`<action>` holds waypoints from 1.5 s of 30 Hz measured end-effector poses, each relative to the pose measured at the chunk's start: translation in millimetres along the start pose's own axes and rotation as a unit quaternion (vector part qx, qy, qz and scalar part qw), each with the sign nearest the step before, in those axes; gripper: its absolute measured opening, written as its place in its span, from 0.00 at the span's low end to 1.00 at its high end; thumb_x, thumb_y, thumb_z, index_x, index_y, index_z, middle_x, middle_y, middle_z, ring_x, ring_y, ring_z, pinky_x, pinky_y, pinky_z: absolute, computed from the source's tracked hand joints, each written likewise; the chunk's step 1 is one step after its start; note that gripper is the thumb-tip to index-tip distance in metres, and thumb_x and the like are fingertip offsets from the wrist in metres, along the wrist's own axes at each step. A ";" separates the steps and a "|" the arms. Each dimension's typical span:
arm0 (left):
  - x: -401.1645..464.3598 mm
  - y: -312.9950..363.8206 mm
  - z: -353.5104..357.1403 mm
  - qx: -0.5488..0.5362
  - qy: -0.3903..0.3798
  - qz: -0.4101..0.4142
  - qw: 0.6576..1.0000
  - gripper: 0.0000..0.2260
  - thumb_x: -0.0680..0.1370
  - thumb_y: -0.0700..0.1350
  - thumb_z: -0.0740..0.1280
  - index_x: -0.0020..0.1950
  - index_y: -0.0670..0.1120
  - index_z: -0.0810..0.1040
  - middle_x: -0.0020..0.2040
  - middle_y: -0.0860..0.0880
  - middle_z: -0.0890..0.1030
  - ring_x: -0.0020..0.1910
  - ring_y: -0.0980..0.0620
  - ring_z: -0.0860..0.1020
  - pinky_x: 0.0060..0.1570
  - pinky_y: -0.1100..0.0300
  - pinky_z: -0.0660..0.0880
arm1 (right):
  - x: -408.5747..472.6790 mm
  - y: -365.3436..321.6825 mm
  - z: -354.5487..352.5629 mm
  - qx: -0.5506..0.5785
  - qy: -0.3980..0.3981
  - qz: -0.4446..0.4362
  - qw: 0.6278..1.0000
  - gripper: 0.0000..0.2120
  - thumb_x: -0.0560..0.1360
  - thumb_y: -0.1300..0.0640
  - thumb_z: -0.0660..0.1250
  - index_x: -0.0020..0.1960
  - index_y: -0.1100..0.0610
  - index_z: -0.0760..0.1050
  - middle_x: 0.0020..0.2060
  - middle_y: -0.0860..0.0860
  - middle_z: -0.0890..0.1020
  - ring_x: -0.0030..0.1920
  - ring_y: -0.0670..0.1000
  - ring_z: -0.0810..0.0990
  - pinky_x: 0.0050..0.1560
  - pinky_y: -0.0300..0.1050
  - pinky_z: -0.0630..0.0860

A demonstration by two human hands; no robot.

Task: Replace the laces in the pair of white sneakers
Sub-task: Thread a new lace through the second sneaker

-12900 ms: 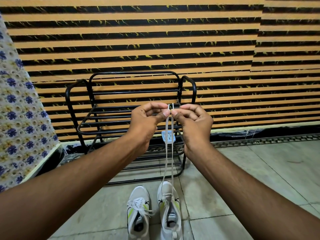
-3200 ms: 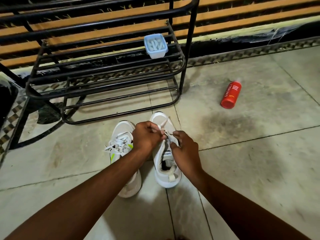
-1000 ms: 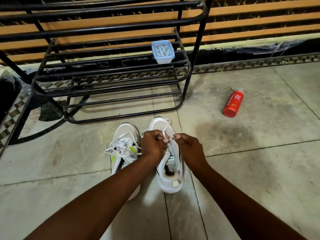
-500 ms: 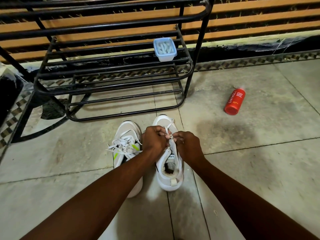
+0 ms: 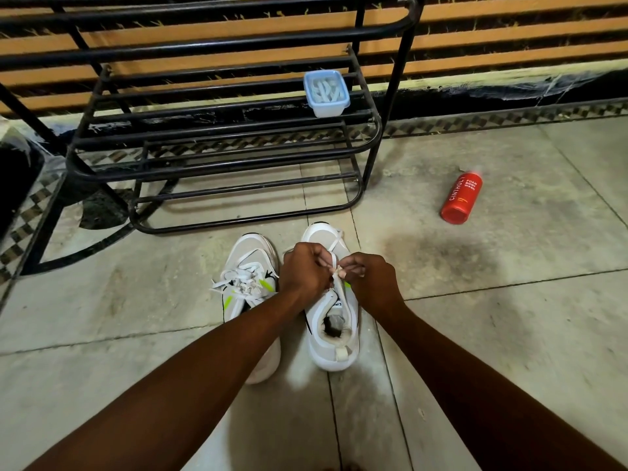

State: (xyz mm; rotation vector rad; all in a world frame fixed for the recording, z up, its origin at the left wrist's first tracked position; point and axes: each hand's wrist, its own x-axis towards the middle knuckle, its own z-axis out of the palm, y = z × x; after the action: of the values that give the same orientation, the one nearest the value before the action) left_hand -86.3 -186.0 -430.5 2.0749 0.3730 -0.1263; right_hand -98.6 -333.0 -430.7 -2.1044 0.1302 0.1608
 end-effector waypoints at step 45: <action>-13.4 -5.0 -2.5 0.112 -0.015 0.116 0.987 0.26 0.74 0.37 0.70 0.72 0.48 0.76 0.65 0.52 0.74 0.61 0.51 0.77 0.54 0.66 0.69 | 25.4 2.9 -56.3 0.076 0.207 -0.044 0.974 0.13 0.68 0.72 0.67 0.40 0.56 0.71 0.44 0.61 0.80 0.43 0.57 0.84 0.53 0.41 0.79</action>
State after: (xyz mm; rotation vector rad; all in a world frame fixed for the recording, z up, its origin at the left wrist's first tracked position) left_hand -100.7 -184.4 -430.1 2.3197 0.0984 -0.0625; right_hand -70.5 -383.5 -408.8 -1.9611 0.2887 -0.3353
